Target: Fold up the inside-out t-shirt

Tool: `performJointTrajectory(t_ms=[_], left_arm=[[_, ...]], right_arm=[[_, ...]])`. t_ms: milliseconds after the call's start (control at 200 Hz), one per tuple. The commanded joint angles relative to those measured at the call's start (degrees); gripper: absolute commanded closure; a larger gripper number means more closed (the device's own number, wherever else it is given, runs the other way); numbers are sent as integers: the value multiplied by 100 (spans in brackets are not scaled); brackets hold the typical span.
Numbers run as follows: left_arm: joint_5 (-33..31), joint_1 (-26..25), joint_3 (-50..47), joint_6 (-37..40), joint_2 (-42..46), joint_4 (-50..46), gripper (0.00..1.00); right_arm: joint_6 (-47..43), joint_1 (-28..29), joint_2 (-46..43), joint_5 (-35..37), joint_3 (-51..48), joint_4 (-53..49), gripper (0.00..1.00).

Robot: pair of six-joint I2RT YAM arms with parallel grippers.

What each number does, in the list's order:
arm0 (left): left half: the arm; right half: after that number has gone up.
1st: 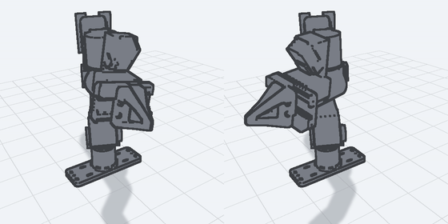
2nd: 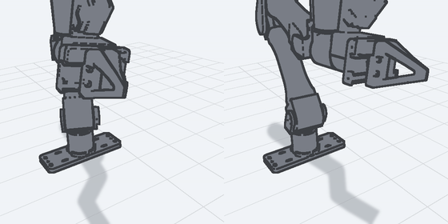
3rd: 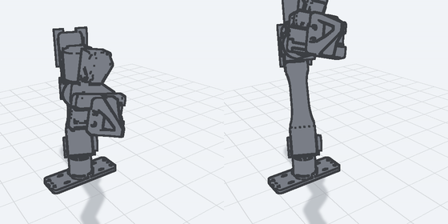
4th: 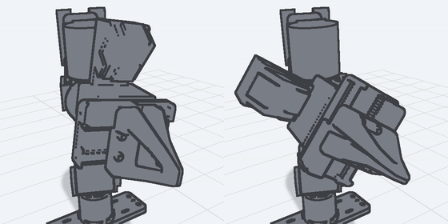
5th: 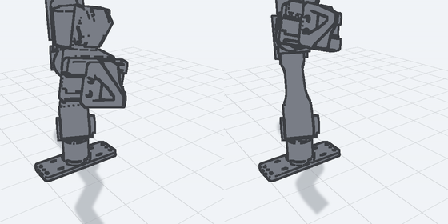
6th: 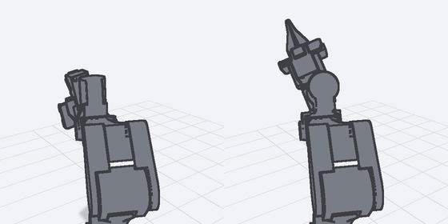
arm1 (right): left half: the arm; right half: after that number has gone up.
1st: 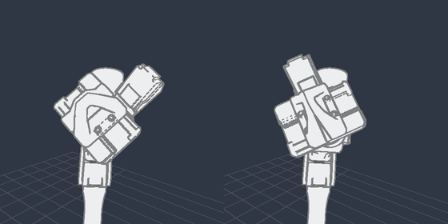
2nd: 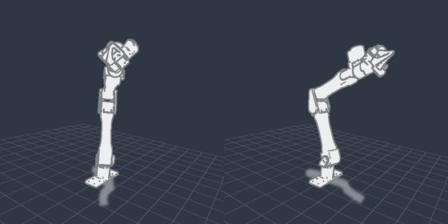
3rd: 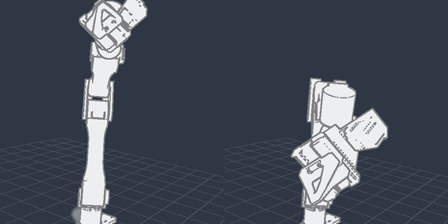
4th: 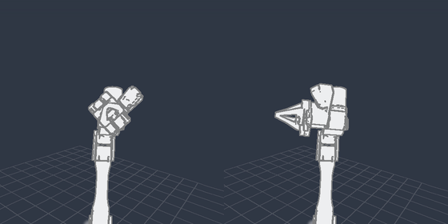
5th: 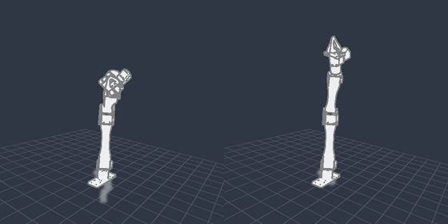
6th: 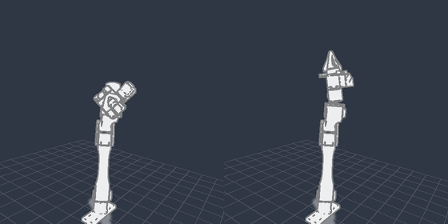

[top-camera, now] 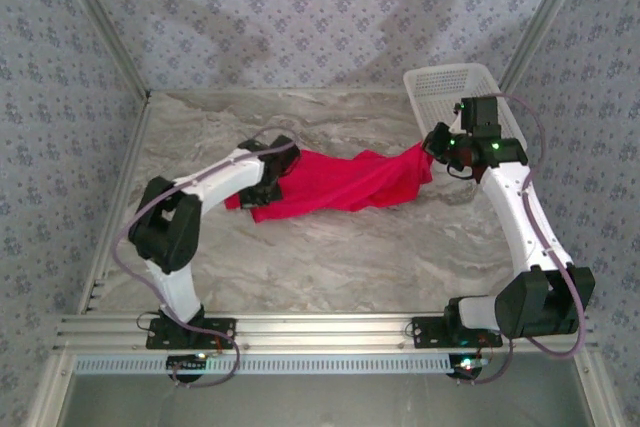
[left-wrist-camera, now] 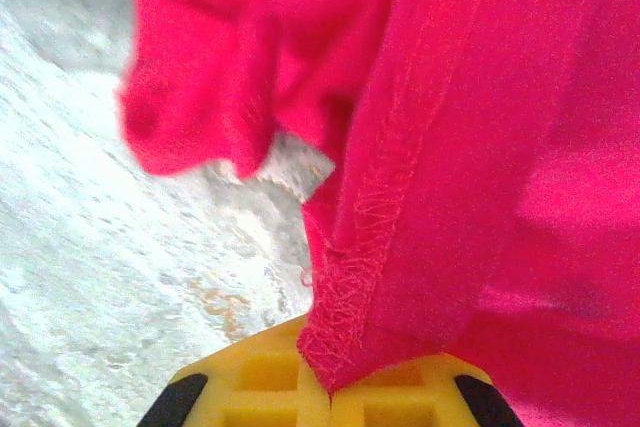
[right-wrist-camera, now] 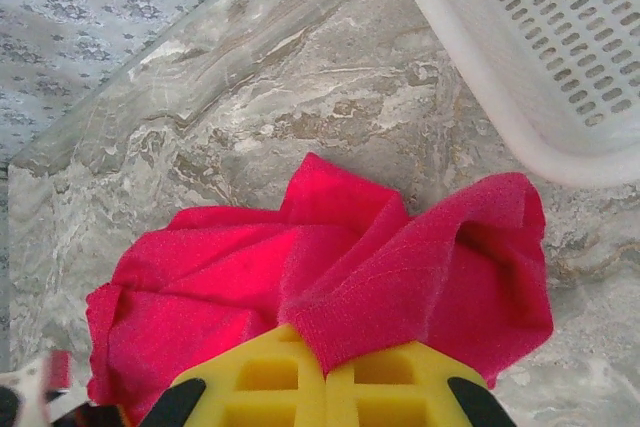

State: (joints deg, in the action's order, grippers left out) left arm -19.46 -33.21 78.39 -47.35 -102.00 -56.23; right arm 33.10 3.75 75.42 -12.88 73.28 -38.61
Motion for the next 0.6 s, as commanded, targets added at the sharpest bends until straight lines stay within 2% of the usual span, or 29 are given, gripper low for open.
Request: performJointTrajectory(t_ms=[0,125,185,250,370,430,595], left_arm=[[110,306,555,504,895,-270,100],[924,865,1186,917,1453,-23,100],[1562,1216,1448,1116,1699,270,100],[2534,1711,1607,1171,1992,724,100],[4190,2767,1800,871,2418,1464,100],[4803,3256,2027,703,2520,1561,100],[6437,4097,2917,447,2604,1592,100]], right_arm=[[-164,-61,-66,-6,492,-278,100],[-168,-77,-35,73,986,-505,100],[-173,-91,-17,44,1333,-646,100],[-194,-106,-24,21,1713,-796,100],[-217,-237,-111,-99,2409,-1065,100],[-192,-317,-165,-218,2755,-1193,100],[19,-369,-419,-801,3500,-1246,100]])
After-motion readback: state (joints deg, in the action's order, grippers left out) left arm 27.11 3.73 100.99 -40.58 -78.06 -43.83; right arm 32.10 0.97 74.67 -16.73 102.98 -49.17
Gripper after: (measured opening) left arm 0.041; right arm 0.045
